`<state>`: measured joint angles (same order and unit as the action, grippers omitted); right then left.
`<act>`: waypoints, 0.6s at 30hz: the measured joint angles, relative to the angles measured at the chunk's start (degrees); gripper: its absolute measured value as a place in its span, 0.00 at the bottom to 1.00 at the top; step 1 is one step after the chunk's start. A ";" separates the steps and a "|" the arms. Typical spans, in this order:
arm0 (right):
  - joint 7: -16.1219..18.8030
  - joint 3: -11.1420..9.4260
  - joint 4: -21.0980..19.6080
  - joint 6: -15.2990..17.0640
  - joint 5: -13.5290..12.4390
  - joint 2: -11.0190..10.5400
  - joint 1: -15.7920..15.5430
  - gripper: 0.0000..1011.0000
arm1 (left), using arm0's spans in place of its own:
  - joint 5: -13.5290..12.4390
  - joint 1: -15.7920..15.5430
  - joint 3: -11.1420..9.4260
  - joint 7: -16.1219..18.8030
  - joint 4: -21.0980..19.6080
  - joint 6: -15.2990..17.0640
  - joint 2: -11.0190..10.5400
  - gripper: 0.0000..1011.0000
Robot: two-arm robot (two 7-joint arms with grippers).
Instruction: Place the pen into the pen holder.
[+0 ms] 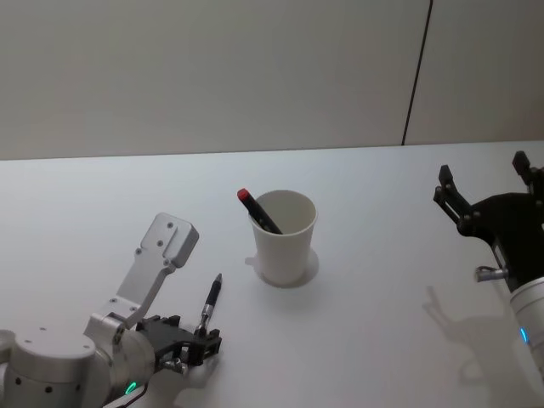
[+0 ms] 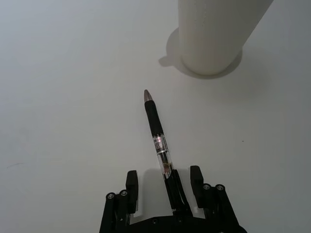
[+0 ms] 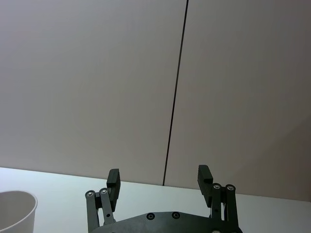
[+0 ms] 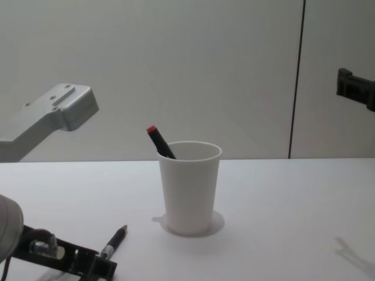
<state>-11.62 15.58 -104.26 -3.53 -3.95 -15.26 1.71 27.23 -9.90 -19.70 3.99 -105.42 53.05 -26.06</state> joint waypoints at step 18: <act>0.00 0.00 0.00 0.00 0.00 0.00 0.00 0.99 | -2.53 0.04 0.09 -0.66 0.71 -0.16 0.60 0.55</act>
<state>-11.62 15.58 -104.26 -3.54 -3.95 -15.26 1.71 24.69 -9.86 -19.61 3.33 -104.71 52.89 -25.46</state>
